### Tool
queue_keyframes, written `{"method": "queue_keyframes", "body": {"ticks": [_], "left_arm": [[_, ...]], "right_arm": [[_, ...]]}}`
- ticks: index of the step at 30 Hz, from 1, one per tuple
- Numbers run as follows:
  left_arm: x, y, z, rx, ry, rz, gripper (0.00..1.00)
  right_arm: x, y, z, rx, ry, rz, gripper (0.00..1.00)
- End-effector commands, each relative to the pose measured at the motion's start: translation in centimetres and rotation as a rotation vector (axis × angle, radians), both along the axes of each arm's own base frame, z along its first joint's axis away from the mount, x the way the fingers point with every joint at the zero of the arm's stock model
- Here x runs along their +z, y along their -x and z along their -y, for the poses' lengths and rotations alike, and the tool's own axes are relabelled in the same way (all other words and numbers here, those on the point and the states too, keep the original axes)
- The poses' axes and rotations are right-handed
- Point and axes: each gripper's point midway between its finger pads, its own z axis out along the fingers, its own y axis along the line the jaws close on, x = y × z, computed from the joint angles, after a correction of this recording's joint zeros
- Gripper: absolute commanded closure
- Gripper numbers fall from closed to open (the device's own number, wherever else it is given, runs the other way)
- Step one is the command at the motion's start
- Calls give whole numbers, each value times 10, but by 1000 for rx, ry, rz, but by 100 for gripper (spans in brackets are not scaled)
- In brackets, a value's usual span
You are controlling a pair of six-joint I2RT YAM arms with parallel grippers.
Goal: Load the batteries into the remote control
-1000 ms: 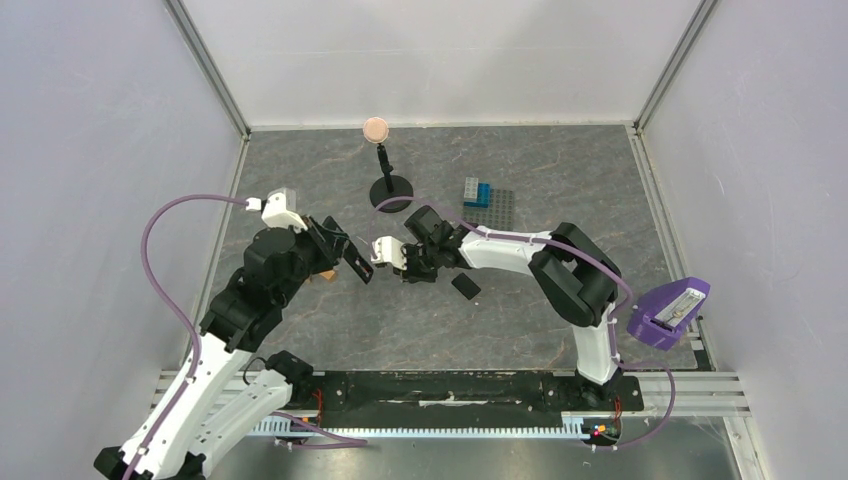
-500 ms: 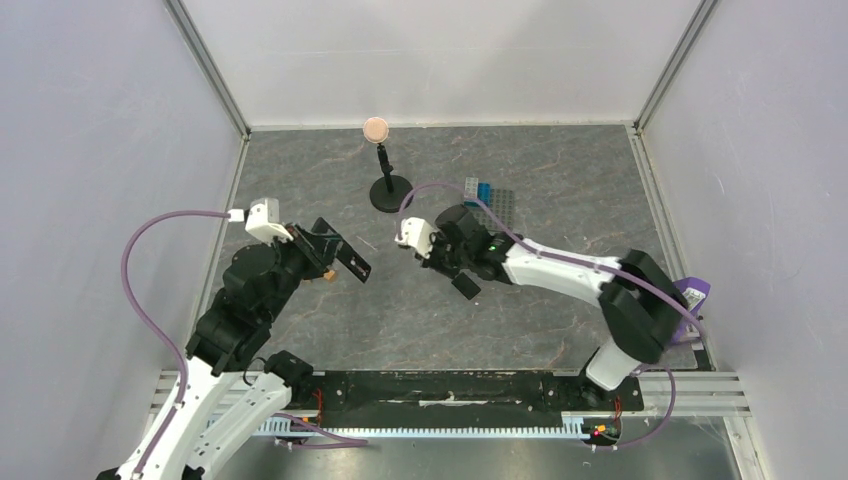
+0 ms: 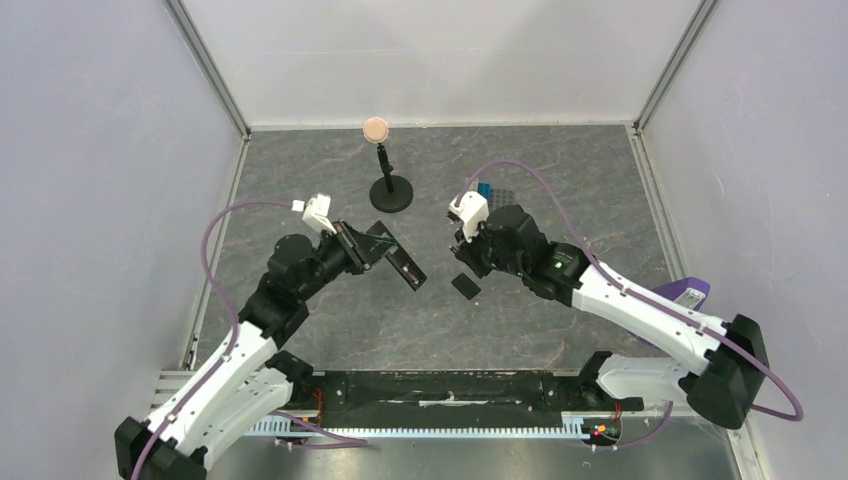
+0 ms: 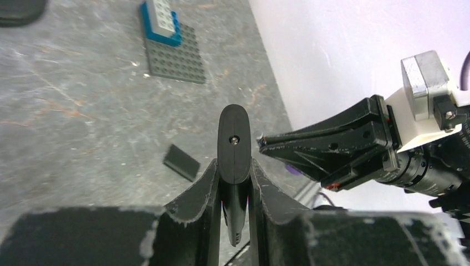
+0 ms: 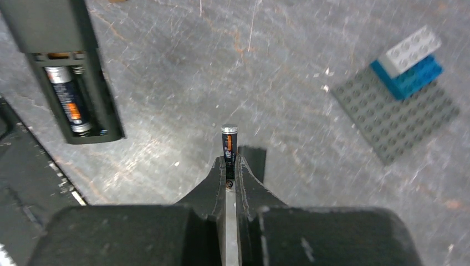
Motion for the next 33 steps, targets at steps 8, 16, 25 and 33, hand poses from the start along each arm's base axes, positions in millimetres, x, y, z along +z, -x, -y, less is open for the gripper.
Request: {"method": "queue_keyframes", "body": {"ticks": [8, 16, 25, 33], "left_arm": [[19, -4, 37, -95, 382, 5, 98], [-11, 6, 50, -119, 467, -36, 98], [-29, 9, 51, -104, 473, -65, 98], [-33, 12, 49, -98, 474, -73, 98]], "right_arm": [[35, 48, 19, -143, -186, -274, 100], [35, 64, 12, -100, -170, -337, 100], [11, 87, -14, -37, -60, -367, 100], [7, 83, -20, -58, -8, -326, 100]]}}
